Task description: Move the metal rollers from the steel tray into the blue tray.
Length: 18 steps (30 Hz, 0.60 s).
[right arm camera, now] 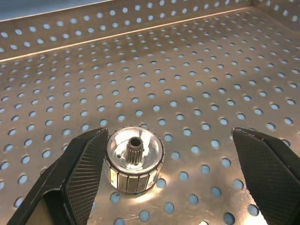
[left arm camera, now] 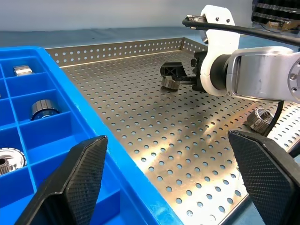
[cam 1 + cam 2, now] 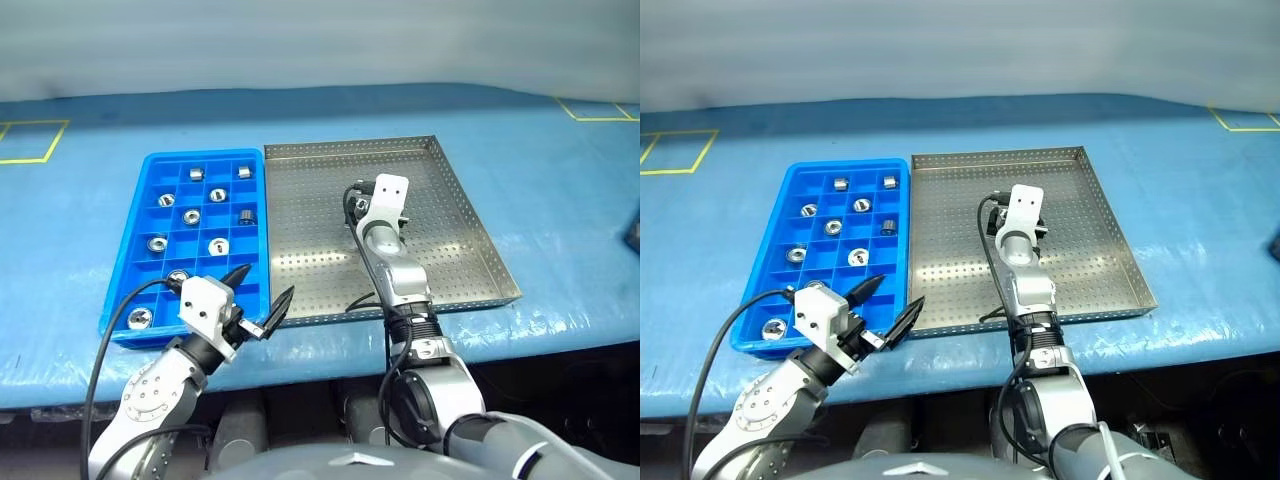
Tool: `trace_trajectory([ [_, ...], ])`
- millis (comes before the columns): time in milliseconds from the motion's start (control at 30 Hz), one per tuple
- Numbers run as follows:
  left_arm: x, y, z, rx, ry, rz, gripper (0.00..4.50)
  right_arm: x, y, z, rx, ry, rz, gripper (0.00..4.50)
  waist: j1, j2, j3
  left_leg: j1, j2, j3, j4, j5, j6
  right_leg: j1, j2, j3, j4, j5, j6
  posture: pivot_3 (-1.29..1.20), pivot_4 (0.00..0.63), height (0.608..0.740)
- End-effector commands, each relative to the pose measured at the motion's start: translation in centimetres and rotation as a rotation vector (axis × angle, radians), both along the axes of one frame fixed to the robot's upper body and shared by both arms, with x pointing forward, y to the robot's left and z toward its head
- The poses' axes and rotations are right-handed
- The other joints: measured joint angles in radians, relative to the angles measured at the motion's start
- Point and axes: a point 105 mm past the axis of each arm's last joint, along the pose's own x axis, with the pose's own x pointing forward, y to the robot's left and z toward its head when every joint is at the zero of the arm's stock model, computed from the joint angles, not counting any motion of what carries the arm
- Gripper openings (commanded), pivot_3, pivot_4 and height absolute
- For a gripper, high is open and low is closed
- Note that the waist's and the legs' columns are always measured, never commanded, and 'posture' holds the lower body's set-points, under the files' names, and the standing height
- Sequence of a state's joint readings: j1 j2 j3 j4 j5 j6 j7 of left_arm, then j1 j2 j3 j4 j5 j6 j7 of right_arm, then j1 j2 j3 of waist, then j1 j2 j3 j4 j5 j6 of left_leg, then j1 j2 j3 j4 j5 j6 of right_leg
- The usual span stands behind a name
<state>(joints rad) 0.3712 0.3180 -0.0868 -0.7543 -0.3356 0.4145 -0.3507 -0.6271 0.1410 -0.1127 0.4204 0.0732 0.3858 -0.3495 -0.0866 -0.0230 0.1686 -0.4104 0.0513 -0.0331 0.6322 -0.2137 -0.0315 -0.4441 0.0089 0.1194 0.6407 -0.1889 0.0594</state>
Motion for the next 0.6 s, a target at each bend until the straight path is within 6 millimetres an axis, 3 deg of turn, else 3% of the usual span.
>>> trace_trajectory([
  [33, -0.1, -0.3, 0.4, -0.017, -0.012, -0.017, 4.50, 0.5, 2.3, 0.4, 0.080, 0.027, 0.021, 4.44, -0.001, 0.000, -0.001, 0.000, 0.000, 0.000, 0.000, 0.000, 0.000, 0.000, 0.000, 0.000, 0.000, 0.000, 0.000, 0.02, 0.150, 0.740],
  [333, -0.2, -0.1, 0.4, -0.016, -0.011, -0.003, 4.50, 1.0, 3.7, -0.7, 0.083, 0.067, 0.111, 4.44, -0.008, 0.001, -0.002, 0.001, 0.000, -0.001, 0.001, 0.001, 0.001, 0.001, 0.000, 0.000, 0.001, 0.000, 0.000, 0.05, 0.150, 0.740],
  [433, -0.2, -0.1, 0.4, -0.016, -0.011, 0.000, 4.50, 1.1, 3.8, -0.7, 0.077, 0.060, 0.111, 3.82, -0.009, 0.001, -0.002, 0.001, 0.000, -0.001, 0.001, 0.001, 0.001, 0.001, 0.001, 0.000, 0.002, 0.000, 0.000, 0.05, 0.150, 0.740],
  [600, -0.2, 0.0, 0.5, -0.014, -0.012, 0.005, 4.50, 1.2, 4.1, -0.6, 0.079, 0.046, 0.129, 2.18, -0.008, 0.001, -0.002, 0.001, 0.000, -0.001, 0.001, 0.001, 0.001, 0.001, 0.001, 0.000, 0.002, 0.000, 0.000, 0.06, 0.150, 0.740],
])
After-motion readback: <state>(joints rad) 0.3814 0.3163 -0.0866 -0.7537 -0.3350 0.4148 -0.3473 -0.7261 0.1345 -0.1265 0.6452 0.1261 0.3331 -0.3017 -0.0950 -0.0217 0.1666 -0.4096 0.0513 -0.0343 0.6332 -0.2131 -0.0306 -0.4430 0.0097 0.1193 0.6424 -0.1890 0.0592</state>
